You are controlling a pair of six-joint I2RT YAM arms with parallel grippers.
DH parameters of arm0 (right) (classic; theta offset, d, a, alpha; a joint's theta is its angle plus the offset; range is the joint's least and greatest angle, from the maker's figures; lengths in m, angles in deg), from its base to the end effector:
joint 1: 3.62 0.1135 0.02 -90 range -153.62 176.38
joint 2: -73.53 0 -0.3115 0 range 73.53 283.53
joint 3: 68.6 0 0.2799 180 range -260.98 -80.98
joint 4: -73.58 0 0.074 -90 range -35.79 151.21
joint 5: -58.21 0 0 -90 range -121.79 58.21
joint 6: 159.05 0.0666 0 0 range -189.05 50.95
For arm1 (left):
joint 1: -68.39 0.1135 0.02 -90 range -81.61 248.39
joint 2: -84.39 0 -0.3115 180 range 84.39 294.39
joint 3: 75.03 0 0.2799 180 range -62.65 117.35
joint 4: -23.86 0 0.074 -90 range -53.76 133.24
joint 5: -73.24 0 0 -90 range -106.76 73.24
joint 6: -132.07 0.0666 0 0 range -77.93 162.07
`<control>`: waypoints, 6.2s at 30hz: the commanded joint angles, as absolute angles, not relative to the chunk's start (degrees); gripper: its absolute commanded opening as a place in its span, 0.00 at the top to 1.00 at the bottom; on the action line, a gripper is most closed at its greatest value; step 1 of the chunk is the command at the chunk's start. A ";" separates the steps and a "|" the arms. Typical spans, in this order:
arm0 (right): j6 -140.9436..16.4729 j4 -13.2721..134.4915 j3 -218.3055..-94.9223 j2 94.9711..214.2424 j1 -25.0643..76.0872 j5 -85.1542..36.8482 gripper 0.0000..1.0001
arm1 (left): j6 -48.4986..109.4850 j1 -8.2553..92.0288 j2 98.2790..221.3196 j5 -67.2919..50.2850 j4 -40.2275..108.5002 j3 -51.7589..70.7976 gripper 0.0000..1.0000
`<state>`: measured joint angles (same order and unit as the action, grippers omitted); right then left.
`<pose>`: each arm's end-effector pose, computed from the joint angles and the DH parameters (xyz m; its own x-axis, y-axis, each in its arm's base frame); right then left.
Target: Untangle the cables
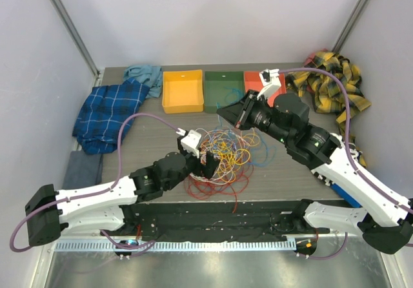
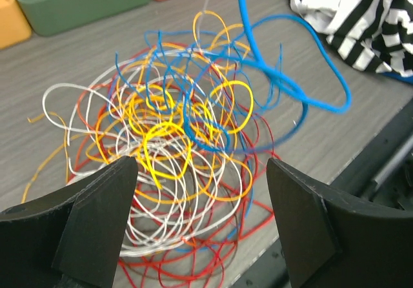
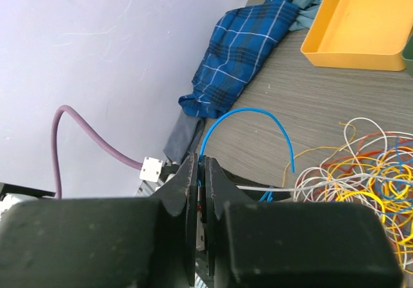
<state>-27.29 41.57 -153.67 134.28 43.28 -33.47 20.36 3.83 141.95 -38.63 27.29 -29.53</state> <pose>0.1806 0.1901 0.4817 -0.5411 0.3961 -0.7418 -0.4687 0.5904 0.6571 0.1330 -0.2219 0.2816 -0.3595 -0.0433 -0.9321 0.5929 0.7608 -0.2640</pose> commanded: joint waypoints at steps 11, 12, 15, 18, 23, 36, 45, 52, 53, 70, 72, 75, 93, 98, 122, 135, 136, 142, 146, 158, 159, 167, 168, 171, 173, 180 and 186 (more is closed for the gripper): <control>-25.46 46.09 -154.11 133.55 43.67 -29.69 0.91 | 25.73 3.44 148.29 -43.04 14.10 -23.63 0.26; -25.11 46.35 -153.76 133.56 43.67 -29.51 0.91 | 25.64 3.52 148.46 -43.04 13.40 -23.71 0.31; -24.75 46.88 -153.31 133.38 43.58 -29.16 0.91 | 25.81 3.52 148.82 -43.48 13.74 -23.63 0.66; -24.84 47.05 -152.79 132.85 43.67 -29.33 0.85 | 25.99 3.52 146.28 -45.67 14.88 -24.24 1.00; -27.65 42.58 -152.87 131.45 43.67 -35.30 0.32 | 24.41 3.52 134.35 -47.34 26.10 -23.19 1.00; -31.44 49.22 -142.78 130.04 43.76 -32.77 0.31 | 20.54 3.70 133.78 -47.97 53.02 0.36 1.00; -33.10 58.99 -138.90 129.43 43.93 -28.46 0.31 | 17.73 3.70 139.06 -43.22 54.26 5.20 1.00; -33.54 60.85 -138.64 132.50 43.76 -26.70 0.31 | 16.76 3.70 139.06 -43.04 54.17 5.03 1.00; -33.72 60.94 -138.29 131.98 43.84 -26.70 0.31 | 16.85 3.70 138.97 -43.22 54.08 5.11 1.00; -43.65 60.85 -131.08 127.23 44.02 -27.92 0.34 | 21.77 4.05 148.02 -44.63 55.14 19.26 1.00; -45.14 63.05 -130.47 127.23 44.28 -30.56 0.34 | 21.68 4.05 148.55 -44.19 55.22 20.57 1.00; -48.74 64.54 -129.93 128.19 44.55 -36.35 0.34 | 21.59 4.05 149.78 -43.49 55.66 23.12 1.00; -47.88 90.91 -129.50 142.60 44.46 -40.32 0.34 | 19.57 4.05 152.25 -40.14 58.30 30.43 1.00; -45.50 93.02 -126.87 143.40 44.46 -38.04 0.34 | 20.10 4.05 151.54 -40.32 57.87 29.90 1.00; -38.72 95.57 -118.25 139.46 44.46 -40.84 0.36 | 27.74 5.89 157.52 -42.17 56.63 41.76 1.00; -39.61 89.79 -115.26 124.78 44.46 -51.79 0.37 | 30.12 10.72 162.25 -41.64 54.00 43.51 1.00; -39.78 88.73 -114.39 122.59 44.46 -53.75 0.37 | 29.42 12.21 163.22 -40.68 54.08 45.70 1.00; -42.15 78.01 -116.21 110.27 44.46 -61.23 0.37 | 29.23 22.41 173.50 -36.45 52.06 57.30 1.00; -42.51 71.67 -118.07 107.37 44.46 -61.68 0.38 | 30.91 25.92 182.20 -34.70 51.62 70.83 1.00; -41.37 65.60 -114.82 102.09 44.37 -60.62 0.38 | 35.30 31.82 196.61 -35.66 27.56 75.34 1.00; -41.36 65.08 -114.56 101.13 44.46 -60.19 0.38 | 35.31 32.17 197.15 -35.75 25.89 75.95 1.00; -44.88 62.26 -113.50 99.89 44.46 -62.55 0.38 | 45.36 26.31 193.92 -31.00 30.17 74.58 1.00; -44.18 62.26 -113.33 99.89 44.46 -62.12 0.38 | 48.89 23.85 189.99 -31.44 29.91 72.11 1.00; -42.69 62.00 -112.88 99.72 44.37 -60.98 0.38 | 65.77 10.68 183.64 -35.03 23.08 59.40 1.00; -42.33 62.00 -112.62 99.19 44.46 -60.36 0.38 | 68.87 5.29 181.69 -37.67 21.29 58.20 1.00; -40.32 61.56 -111.48 102.78 44.46 -61.85 0.37 | 62.64 12.49 189.42 -46.55 34.64 68.38 1.00; -32.93 63.74 -108.67 110.43 44.46 -61.86 0.37 | 61.67 10.73 184.15 -44.01 29.81 63.29 1.00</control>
<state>-38.59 60.71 -110.93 106.98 44.26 -61.33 61.58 13.75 187.83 -43.92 31.62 63.41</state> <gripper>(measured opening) 0.633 0.027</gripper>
